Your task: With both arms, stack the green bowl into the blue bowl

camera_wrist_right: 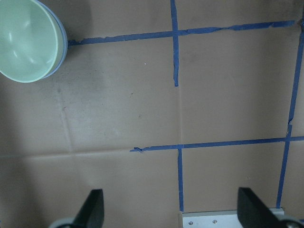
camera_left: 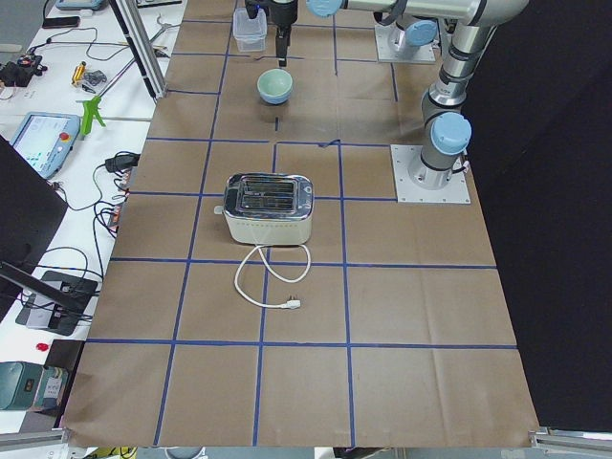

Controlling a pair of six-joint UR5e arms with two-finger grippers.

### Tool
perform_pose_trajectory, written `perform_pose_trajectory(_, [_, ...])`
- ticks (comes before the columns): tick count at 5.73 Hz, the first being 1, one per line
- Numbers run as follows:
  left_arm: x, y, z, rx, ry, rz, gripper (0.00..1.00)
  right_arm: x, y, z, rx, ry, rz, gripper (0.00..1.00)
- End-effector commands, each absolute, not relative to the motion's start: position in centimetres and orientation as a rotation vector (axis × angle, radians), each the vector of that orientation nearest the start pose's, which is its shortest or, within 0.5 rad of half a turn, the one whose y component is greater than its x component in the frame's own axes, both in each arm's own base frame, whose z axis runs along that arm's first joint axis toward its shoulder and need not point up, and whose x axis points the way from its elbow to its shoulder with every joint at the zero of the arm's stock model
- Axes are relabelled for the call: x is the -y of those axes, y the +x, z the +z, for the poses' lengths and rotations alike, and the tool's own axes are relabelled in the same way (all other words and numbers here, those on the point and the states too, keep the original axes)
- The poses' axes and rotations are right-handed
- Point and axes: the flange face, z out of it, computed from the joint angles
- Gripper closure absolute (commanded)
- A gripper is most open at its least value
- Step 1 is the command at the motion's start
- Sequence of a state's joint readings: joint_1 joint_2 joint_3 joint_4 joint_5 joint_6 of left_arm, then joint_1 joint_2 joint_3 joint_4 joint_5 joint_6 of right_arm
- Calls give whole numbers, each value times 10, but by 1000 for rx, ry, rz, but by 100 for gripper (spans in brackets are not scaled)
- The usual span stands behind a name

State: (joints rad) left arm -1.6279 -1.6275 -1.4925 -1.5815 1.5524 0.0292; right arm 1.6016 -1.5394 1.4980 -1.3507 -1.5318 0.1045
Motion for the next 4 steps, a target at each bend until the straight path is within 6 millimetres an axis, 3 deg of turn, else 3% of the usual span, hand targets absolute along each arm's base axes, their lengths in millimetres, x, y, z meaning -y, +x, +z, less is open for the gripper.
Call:
perform_pose_trajectory(1, [508,-164,497,-3157,136,-17,2,482,146,489,-3159,111,265,0])
perform_pose_trajectory(4, [508,-164,496,-3157,136,-14,2,481,146,488,-3149,117,270,0])
